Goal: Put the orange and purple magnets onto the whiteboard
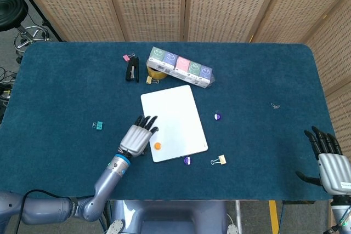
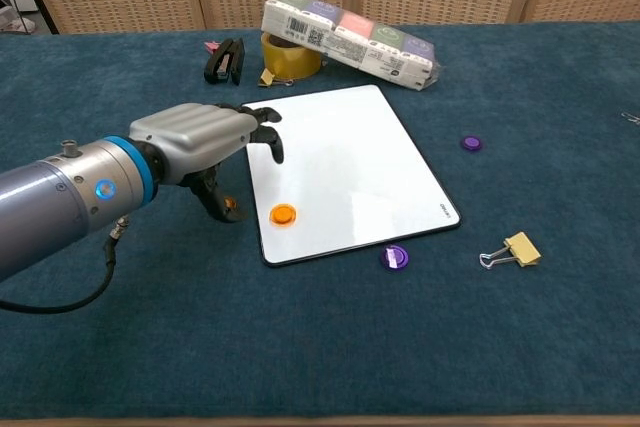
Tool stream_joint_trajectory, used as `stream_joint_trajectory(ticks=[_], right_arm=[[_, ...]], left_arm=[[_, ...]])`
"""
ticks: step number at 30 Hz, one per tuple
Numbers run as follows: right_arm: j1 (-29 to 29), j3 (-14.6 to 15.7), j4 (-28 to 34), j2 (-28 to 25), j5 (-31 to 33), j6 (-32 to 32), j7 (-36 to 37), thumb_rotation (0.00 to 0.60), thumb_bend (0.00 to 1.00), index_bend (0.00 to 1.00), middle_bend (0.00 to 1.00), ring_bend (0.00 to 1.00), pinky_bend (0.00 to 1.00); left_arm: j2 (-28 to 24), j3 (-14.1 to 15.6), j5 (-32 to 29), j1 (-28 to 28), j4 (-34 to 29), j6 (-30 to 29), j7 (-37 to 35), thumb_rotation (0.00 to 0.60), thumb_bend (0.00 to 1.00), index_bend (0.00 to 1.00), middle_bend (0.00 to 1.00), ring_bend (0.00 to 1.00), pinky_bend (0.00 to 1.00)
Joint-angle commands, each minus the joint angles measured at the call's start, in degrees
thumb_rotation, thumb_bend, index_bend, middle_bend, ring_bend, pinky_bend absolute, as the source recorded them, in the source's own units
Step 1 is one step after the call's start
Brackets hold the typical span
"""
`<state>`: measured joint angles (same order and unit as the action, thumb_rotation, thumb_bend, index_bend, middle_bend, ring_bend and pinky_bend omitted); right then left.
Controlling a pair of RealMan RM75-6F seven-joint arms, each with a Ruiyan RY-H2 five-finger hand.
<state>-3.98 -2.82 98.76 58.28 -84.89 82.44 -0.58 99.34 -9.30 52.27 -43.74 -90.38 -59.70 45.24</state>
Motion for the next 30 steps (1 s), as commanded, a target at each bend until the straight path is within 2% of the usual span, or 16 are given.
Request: stream_joint_trajectory(ticks=[1,18,30], right_arm=[[-0.08,0.10,0.09,0.02,-0.17,-0.16,0.03,0.600,0.00,0.00,0.00,0.00,0.00],[-0.15,0.09,0.14,-0.04,0.07,-0.36,0.26,0.600,0.00,0.00,0.00,0.00,0.00],[-0.15,0.13,0.21,-0.21,0.17,-0.47,0.53,0.600,0.00,0.00,0.00,0.00,0.00]], left_arm=[[-1.87,-0.01,-2.01,1.43,-0.51,-2.11,-0.68,0.600,0.25,0.35,0.00,0.00,0.00],[-0.49,0.74,-5.00,0.88,2.26,-2.74,-1.40,0.600,0.27,0.44,0.00,0.00,0.00],[1.13,1.08,-6.01,0.09,2.86,-2.68,-1.23,0.600,0.27,0.44,0.00,0.00,0.00]])
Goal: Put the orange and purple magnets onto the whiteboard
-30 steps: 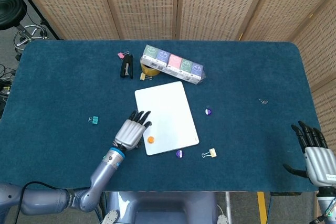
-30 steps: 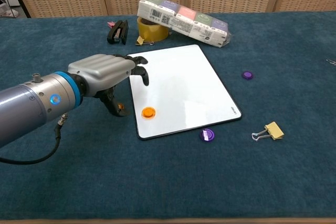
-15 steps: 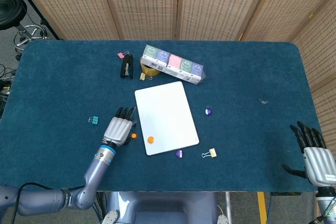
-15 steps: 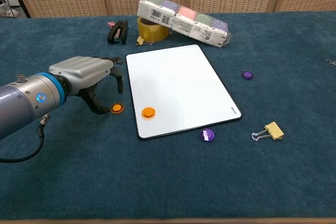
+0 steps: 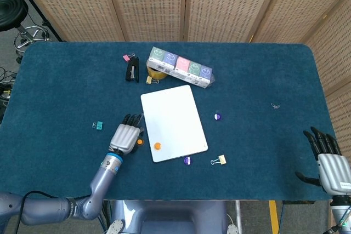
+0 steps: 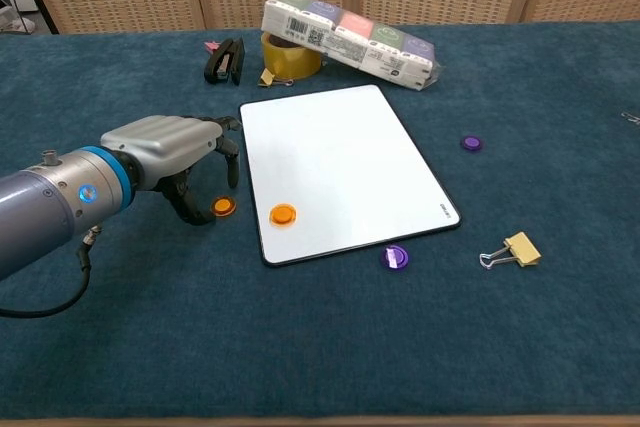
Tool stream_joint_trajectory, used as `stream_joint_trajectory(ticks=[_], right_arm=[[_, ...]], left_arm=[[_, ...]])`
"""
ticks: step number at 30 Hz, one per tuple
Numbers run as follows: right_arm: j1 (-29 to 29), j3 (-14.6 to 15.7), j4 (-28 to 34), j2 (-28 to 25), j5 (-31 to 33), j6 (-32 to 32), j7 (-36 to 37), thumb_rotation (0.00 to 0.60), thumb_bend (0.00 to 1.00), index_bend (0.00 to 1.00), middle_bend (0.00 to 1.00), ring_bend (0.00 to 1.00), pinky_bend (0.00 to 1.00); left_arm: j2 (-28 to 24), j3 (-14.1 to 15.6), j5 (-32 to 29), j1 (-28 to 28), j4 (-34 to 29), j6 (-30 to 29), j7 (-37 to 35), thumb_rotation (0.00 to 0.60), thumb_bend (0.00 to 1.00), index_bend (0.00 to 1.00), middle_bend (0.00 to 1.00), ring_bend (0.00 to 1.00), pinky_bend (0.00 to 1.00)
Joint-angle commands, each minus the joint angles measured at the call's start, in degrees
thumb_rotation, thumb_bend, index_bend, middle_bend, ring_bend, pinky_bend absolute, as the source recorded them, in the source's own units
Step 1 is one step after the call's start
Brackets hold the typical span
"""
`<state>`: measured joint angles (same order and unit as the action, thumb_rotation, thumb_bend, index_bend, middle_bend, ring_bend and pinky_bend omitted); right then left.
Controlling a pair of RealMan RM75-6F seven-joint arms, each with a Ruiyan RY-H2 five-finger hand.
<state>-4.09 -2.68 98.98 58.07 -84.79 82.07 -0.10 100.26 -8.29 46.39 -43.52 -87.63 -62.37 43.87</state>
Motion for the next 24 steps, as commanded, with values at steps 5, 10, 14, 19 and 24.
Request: stream_joint_trajectory(ticks=[5,10,14,19,24], right_arm=[[-0.08,-0.01,-0.02,-0.04,0.05,-0.15,0.17,0.600,0.00,0.00,0.00,0.00,0.00],[-0.06,-0.03,-0.04,-0.12,0.13,-0.14,0.30,0.600,0.00,0.00,0.00,0.00,0.00],[-0.05,0.01,-0.01,-0.16,-0.01,-0.09,0.43,0.600,0.00,0.00,0.00,0.00,0.00],[-0.07,0.02,-0.01,-0.15,0.07,-0.20,0.41,0.600,0.00,0.00,0.00,0.00,0.00],[-0.08,0.02,-0.01,-0.18,0.17,-0.27,0.43,0.600,0.00,0.00,0.00,0.00,0.00]], left_arm=[[0.84,0.31,-0.63,-0.35,0.55,-0.36,0.87,0.600,0.27,0.44,0.00,0.00,0.00],[0.89,0.36,-0.64,-0.40,0.51,-0.72,0.91,0.600,0.27,0.44,0.00,0.00,0.00],[1.10,0.36,-0.86,-0.63,0.75,-0.72,1.19,0.600,0.27,0.44,0.00,0.00,0.00],[1.79,0.22,-1.76,-1.00,1.44,-0.34,1.53,0.600,0.27,0.45,0.00,0.00,0.00],[2.42,-0.03,-2.65,-1.47,1.67,-0.41,2.20,0.600,0.28,0.46,0.00,0.00,0.00]])
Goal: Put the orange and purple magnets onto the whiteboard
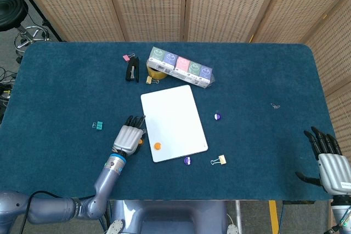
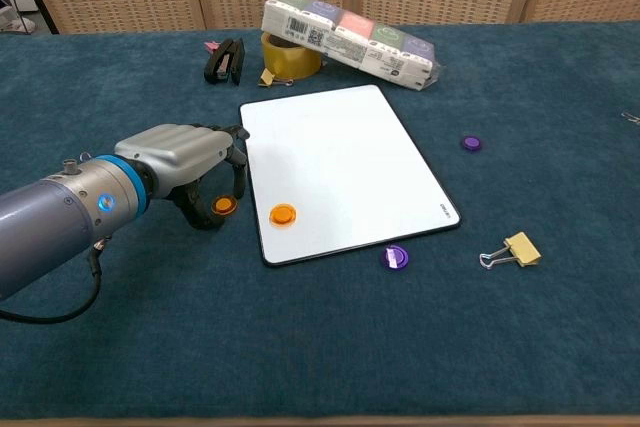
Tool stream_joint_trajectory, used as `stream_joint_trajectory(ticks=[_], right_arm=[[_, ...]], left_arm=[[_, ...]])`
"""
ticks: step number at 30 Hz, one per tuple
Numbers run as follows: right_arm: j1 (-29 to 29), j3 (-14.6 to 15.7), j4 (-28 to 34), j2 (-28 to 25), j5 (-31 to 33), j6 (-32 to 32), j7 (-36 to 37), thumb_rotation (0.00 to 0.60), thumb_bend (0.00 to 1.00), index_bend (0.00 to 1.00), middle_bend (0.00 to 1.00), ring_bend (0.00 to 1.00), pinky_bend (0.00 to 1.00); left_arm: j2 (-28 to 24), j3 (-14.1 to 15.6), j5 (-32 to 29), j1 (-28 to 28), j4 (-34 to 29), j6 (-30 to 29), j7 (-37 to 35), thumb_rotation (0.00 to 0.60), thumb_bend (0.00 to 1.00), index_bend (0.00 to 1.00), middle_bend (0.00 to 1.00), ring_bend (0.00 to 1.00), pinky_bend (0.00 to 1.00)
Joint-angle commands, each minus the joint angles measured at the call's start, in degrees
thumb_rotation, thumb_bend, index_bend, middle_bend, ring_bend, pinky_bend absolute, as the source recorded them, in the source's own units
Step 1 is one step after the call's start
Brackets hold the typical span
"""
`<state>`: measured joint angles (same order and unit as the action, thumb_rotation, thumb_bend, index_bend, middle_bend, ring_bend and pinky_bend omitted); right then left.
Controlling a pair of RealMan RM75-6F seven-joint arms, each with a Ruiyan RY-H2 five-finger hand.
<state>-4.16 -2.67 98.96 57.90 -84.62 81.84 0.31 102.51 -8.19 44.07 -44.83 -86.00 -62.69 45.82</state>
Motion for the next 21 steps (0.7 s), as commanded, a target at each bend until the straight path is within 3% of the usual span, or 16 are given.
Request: stream_joint_trajectory(ticks=[1,21], right_arm=[[-0.02,0.02,0.02,-0.02,-0.02,-0.06,0.01,0.600,0.00,0.00,0.00,0.00,0.00],[0.05,-0.03,0.08,-0.23,0.02,0.09,0.41,0.600,0.00,0.00,0.00,0.00,0.00]], left_arm=[[0.24,-0.18,-0.50,-0.26,0.08,-0.12,0.40,0.600,0.28,0.46,0.00,0.00,0.00],[-0.16,0.40,-0.83,-0.58,-0.13,-1.31,1.69,0.600,0.32,0.52,0.00,0.00,0.00]])
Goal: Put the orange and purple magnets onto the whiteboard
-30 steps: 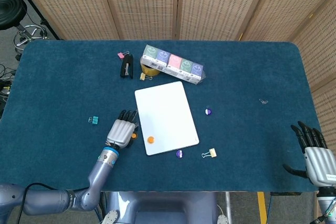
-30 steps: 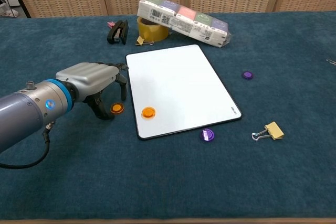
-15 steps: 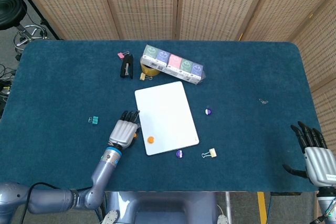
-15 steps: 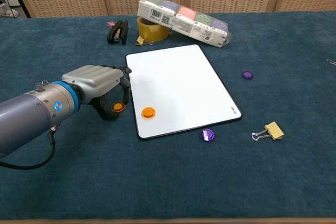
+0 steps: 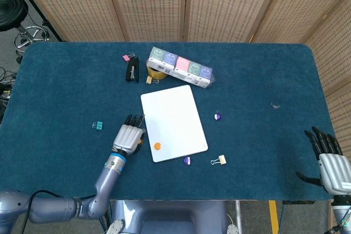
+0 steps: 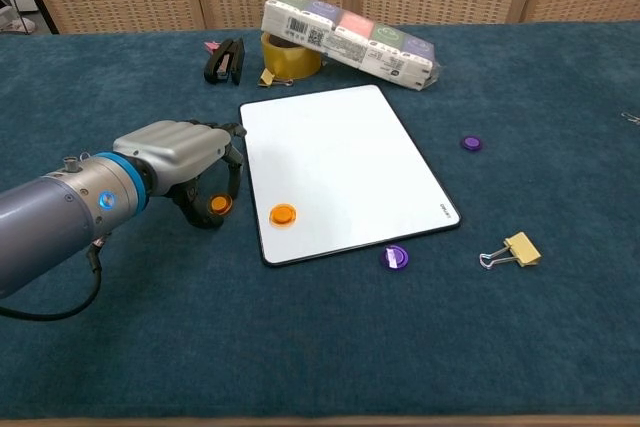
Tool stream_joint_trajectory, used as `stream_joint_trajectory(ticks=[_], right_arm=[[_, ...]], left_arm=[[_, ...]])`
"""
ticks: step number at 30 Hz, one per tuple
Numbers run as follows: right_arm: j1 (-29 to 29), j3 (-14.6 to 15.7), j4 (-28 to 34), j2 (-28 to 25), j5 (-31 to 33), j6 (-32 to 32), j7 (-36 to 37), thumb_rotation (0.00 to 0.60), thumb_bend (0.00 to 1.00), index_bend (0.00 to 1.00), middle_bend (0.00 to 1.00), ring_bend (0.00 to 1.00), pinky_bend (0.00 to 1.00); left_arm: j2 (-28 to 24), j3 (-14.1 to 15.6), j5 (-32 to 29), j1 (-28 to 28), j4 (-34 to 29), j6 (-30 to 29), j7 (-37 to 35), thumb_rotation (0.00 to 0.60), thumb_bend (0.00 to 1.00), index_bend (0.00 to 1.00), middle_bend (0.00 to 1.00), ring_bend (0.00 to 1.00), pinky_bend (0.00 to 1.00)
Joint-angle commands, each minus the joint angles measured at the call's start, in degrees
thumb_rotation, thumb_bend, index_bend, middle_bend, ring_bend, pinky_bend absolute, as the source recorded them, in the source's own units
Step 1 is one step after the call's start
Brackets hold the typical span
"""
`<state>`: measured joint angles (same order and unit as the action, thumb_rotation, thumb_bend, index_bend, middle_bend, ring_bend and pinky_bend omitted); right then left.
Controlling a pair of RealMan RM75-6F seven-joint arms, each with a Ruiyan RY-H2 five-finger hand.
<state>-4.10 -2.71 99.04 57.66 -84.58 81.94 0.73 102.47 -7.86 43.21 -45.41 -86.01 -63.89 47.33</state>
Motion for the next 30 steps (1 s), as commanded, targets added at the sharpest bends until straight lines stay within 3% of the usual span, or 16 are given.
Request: stream_joint_trajectory(ticks=[1,20,30], right_arm=[[-0.01,0.03,0.02,0.01,-0.04,-0.02,-0.03,0.600,0.00,0.00,0.00,0.00,0.00],[0.00,0.03,0.18,-0.12,0.26,-0.22,-0.01,0.600,0.00,0.00,0.00,0.00,0.00],[-0.10,-0.12,0.09,-0.27,0.71,-0.54,0.40,0.600,0.00,0.00,0.00,0.00,0.00]], left_arm=[[-0.21,0.09,-0.03,0.00,-0.24,-0.18,0.24,0.600,0.32,0.52,0.00,0.00,0.00],[-1.33,-1.23,-0.32,-0.94,-2.83,-0.97,0.74,0.600,0.32,0.53,0.00,0.00,0.00],[1.11,-4.01,-0.09,-3.39,0.00,0.64,-1.06,0.600,0.32,0.52,0.00,0.00,0.00]])
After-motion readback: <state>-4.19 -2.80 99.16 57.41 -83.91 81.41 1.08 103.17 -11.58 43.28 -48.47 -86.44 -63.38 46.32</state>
